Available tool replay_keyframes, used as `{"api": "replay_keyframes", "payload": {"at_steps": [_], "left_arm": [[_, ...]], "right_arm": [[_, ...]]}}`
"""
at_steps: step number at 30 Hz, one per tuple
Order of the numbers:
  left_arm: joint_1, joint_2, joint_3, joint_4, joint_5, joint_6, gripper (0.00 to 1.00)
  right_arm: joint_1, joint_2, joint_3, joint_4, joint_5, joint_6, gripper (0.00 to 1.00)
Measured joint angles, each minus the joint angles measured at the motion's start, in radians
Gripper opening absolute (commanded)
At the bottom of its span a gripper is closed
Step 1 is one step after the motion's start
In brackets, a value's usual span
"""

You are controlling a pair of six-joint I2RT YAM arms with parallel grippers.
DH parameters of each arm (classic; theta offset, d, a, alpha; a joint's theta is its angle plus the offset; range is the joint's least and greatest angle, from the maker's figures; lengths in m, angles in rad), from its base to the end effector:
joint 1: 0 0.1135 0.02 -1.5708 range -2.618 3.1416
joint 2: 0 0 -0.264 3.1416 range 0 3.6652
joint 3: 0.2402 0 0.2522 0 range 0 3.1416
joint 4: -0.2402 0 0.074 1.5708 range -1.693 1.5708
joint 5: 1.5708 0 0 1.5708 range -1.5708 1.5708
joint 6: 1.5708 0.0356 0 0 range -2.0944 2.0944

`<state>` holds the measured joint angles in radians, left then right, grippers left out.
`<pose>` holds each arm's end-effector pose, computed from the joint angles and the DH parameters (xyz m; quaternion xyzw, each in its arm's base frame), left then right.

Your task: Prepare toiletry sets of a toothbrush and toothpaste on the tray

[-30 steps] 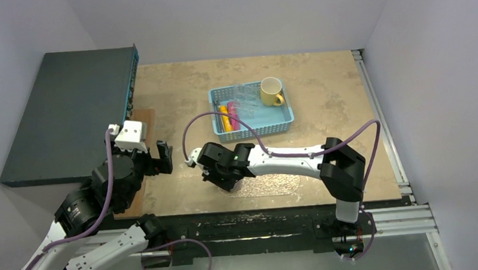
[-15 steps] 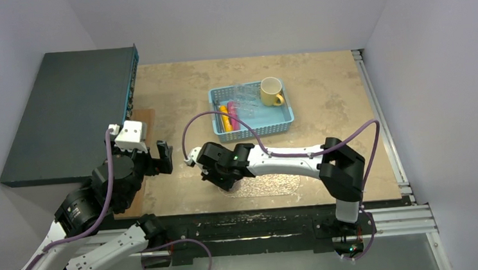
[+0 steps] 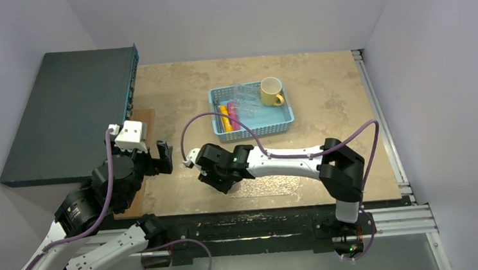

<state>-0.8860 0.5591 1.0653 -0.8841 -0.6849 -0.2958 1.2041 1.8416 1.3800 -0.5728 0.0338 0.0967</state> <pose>0.0654 -0.0444 0.3873 0.0462 0.8005 -0.0641 0.5942 0.1419 0.3661 0.2183 -0.5032 0.8224 0.1475 0.2207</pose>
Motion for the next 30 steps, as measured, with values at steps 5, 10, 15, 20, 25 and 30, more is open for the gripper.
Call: {"api": "replay_keyframes", "payload": {"at_steps": [5, 10, 15, 20, 25, 30], "left_arm": [[0.000, 0.000, 0.000, 0.000, 0.000, 0.000, 0.96], [0.000, 0.000, 0.000, 0.000, 0.000, 0.000, 0.96], [0.000, 0.000, 0.000, 0.000, 0.000, 0.000, 0.96], [0.000, 0.000, 0.000, 0.000, 0.000, 0.000, 0.96], [0.000, 0.000, 0.000, 0.000, 0.000, 0.000, 0.96], [0.000, 0.000, 0.000, 0.000, 0.000, 0.000, 0.96]], "right_arm": [[0.000, -0.018, 0.000, -0.002, 0.010, 0.000, 0.36], [0.000, -0.085, 0.000, -0.006, 0.043, 0.013, 0.37], [0.000, -0.168, 0.000, -0.011, 0.108, 0.029, 0.37], [-0.023, -0.209, 0.000, -0.037, 0.170, 0.041, 0.36], [-0.106, -0.215, 0.014, -0.070, 0.215, 0.053, 0.37], [-0.207, -0.229, 0.057, -0.078, 0.276, 0.063, 0.39]]}}
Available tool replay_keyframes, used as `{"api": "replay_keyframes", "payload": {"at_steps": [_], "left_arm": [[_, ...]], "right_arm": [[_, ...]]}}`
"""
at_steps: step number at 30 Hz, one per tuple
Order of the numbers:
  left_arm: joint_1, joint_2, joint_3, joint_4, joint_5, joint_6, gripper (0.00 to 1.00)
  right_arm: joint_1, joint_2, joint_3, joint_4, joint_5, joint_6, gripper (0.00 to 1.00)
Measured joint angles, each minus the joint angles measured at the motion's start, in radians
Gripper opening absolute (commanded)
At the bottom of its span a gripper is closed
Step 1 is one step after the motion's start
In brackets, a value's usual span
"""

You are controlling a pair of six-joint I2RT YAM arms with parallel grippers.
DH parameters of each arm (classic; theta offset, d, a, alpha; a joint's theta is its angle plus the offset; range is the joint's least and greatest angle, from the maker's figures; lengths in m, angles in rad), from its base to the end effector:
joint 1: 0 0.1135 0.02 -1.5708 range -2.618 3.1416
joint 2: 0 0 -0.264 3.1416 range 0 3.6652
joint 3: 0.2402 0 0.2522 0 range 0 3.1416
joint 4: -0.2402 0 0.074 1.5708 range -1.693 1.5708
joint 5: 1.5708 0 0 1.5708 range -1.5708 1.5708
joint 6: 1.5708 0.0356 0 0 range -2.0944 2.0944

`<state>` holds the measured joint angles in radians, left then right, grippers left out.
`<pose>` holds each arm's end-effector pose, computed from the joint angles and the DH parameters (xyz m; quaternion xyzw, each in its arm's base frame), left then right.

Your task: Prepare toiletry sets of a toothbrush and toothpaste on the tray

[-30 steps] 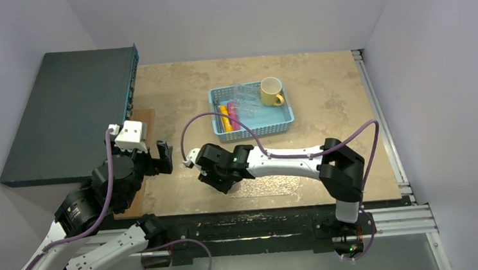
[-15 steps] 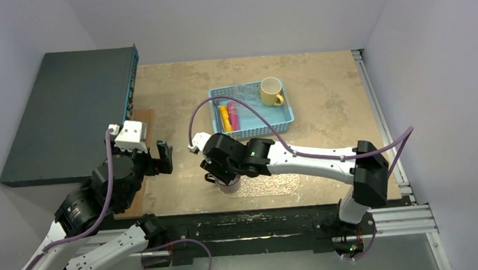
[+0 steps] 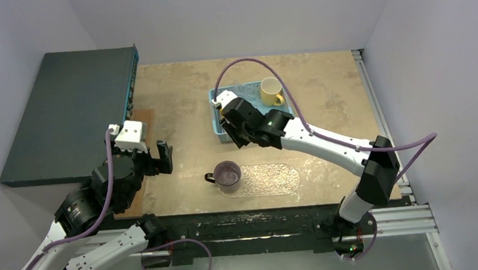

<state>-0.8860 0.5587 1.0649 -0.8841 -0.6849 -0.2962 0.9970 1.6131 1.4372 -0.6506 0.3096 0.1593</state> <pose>0.0653 -0.0444 0.3872 0.0460 0.8005 -0.0642 0.5941 0.2023 0.2931 0.3141 -0.3231 0.8636 0.0760 0.3794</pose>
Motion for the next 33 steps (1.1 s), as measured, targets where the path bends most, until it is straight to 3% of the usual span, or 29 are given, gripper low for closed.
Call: {"api": "replay_keyframes", "payload": {"at_steps": [12, 33], "left_arm": [[0.000, 0.000, 0.000, 0.000, 0.001, 0.000, 0.96], [0.000, 0.005, 0.000, 0.000, 0.004, 0.000, 0.96]], "right_arm": [[-0.207, 0.023, 0.100, 0.048, 0.093, 0.035, 0.41], [-0.420, 0.363, 0.406, 0.074, 0.085, 0.114, 0.48]]}}
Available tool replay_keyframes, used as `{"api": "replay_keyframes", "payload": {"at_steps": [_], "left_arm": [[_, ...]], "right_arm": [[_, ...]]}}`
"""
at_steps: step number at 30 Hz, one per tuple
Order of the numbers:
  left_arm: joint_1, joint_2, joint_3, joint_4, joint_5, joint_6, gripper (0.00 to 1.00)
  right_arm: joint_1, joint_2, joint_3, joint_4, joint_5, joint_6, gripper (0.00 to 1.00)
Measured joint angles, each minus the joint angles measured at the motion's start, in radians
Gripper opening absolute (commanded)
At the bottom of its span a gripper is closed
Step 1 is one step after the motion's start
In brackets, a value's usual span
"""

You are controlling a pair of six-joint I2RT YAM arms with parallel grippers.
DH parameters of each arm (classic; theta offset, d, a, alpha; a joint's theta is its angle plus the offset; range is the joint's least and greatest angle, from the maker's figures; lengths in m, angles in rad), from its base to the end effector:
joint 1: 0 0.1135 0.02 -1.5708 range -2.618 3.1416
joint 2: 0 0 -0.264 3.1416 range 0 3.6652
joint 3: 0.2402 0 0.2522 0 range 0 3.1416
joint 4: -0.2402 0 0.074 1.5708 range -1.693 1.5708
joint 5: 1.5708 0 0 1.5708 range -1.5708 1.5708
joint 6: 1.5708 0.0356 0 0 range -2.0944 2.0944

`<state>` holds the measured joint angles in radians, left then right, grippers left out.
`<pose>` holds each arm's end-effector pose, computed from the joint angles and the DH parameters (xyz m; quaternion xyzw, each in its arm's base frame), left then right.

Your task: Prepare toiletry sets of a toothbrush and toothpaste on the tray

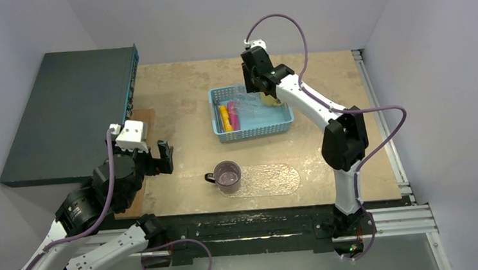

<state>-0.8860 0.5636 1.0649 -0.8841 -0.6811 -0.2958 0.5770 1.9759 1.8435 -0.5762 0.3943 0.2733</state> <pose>0.0661 -0.0456 0.3869 0.0483 0.8017 -0.0640 0.5923 0.3896 0.2372 0.3137 -0.0539 0.8930 0.0069 0.4467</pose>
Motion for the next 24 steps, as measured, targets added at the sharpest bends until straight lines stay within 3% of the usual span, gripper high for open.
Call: {"api": "replay_keyframes", "payload": {"at_steps": [24], "left_arm": [[0.000, -0.001, 0.000, 0.001, 0.024, 0.000, 0.96]], "right_arm": [[-0.087, 0.233, 0.193, -0.052, 0.016, 0.093, 0.49]]}}
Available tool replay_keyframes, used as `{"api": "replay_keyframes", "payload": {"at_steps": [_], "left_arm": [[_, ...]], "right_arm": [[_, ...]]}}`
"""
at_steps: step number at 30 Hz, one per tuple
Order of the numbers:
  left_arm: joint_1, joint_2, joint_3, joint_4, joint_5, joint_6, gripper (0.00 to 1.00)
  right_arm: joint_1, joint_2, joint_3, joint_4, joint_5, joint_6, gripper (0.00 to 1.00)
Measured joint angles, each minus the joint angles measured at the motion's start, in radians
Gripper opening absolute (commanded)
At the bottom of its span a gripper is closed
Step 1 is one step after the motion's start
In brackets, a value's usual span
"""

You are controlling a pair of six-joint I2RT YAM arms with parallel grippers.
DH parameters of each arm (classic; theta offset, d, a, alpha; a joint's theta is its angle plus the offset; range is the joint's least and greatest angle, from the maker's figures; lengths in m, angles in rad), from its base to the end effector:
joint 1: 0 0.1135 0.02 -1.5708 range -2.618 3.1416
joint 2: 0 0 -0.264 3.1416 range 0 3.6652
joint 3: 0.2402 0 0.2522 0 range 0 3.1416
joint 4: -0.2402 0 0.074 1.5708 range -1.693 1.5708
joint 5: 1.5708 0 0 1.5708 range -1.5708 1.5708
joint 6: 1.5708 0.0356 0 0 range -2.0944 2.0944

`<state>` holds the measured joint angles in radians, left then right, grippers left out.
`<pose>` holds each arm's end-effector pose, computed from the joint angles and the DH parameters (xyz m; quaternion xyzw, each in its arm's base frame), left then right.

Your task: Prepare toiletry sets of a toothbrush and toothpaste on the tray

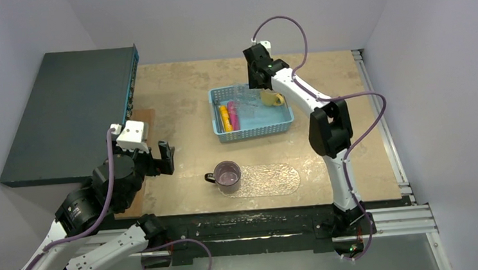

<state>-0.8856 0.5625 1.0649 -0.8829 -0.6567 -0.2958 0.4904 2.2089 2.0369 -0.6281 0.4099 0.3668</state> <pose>0.0658 -0.0461 0.3869 0.0548 0.8025 -0.0738 0.5895 0.4505 0.2245 0.2662 0.0203 0.9103 -0.0186 0.4131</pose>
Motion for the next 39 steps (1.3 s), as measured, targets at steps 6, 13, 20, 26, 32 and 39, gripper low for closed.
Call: {"api": "replay_keyframes", "payload": {"at_steps": [6, 13, 20, 26, 32, 39], "left_arm": [[0.002, -0.003, 0.000, 0.001, 0.002, 0.000, 0.96], [0.002, -0.003, 0.000, 0.002, 0.002, 0.000, 0.96], [0.002, -0.003, 0.000, 0.002, 0.001, 0.000, 0.96], [0.002, -0.002, 0.000, 0.002, 0.000, 0.000, 0.96], [0.002, -0.001, 0.000, 0.002, 0.000, 0.000, 0.96], [0.002, 0.000, 0.000, 0.002, 0.000, 0.000, 0.96]], "right_arm": [[-0.014, 0.024, 0.011, -0.002, 0.000, 0.017, 0.46], [-0.026, 0.054, 0.024, 0.000, -0.008, 0.028, 0.39], [-0.034, 0.087, 0.033, 0.001, -0.012, 0.034, 0.24], [-0.038, 0.093, 0.033, 0.002, -0.038, 0.035, 0.00], [-0.039, 0.093, 0.033, -0.002, -0.039, 0.030, 0.00], [-0.038, 0.036, -0.047, 0.033, -0.040, 0.025, 0.00]]}}
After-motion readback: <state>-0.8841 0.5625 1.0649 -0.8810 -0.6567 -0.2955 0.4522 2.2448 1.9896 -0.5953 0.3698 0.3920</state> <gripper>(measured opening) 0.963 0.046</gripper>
